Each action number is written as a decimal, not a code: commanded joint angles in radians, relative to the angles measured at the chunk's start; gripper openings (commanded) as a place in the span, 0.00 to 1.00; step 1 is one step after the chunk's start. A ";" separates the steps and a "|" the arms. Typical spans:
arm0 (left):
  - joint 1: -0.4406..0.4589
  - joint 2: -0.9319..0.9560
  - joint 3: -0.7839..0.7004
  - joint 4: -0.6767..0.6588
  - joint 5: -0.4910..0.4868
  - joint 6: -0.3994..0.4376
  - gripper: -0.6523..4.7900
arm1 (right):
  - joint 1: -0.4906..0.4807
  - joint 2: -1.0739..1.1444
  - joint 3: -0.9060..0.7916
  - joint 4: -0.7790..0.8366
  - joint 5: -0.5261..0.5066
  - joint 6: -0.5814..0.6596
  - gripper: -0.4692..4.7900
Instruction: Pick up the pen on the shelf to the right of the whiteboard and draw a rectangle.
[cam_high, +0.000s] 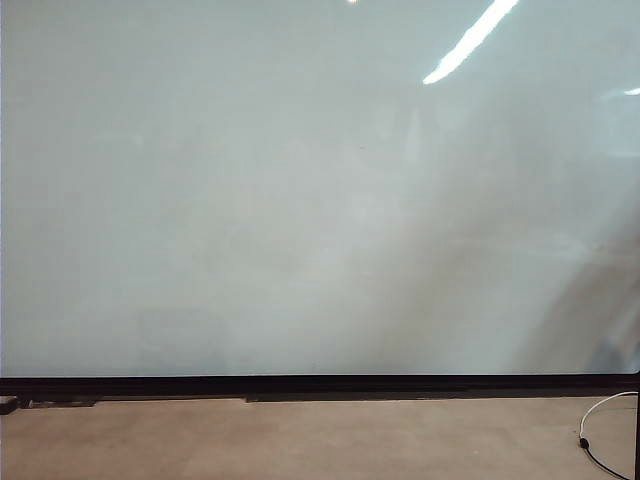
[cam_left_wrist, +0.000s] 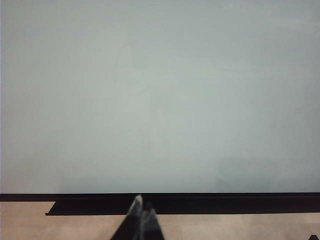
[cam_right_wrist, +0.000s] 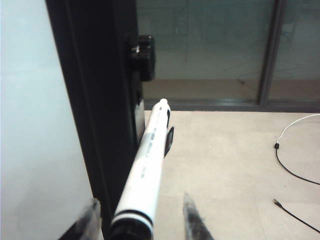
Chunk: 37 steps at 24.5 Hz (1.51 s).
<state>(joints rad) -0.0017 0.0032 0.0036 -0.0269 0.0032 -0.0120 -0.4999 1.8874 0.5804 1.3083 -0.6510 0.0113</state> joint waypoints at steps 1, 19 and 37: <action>0.000 0.000 0.003 0.005 0.000 0.004 0.11 | 0.002 0.003 0.015 0.034 -0.006 0.013 0.50; 0.000 0.000 0.003 0.006 0.000 0.004 0.11 | 0.015 0.021 0.075 0.014 -0.018 0.016 0.50; 0.000 0.000 0.003 0.006 0.000 0.004 0.11 | 0.029 0.029 0.109 -0.040 0.002 0.016 0.48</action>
<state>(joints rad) -0.0017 0.0029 0.0036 -0.0273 0.0032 -0.0124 -0.4709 1.9141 0.6830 1.2648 -0.6506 0.0223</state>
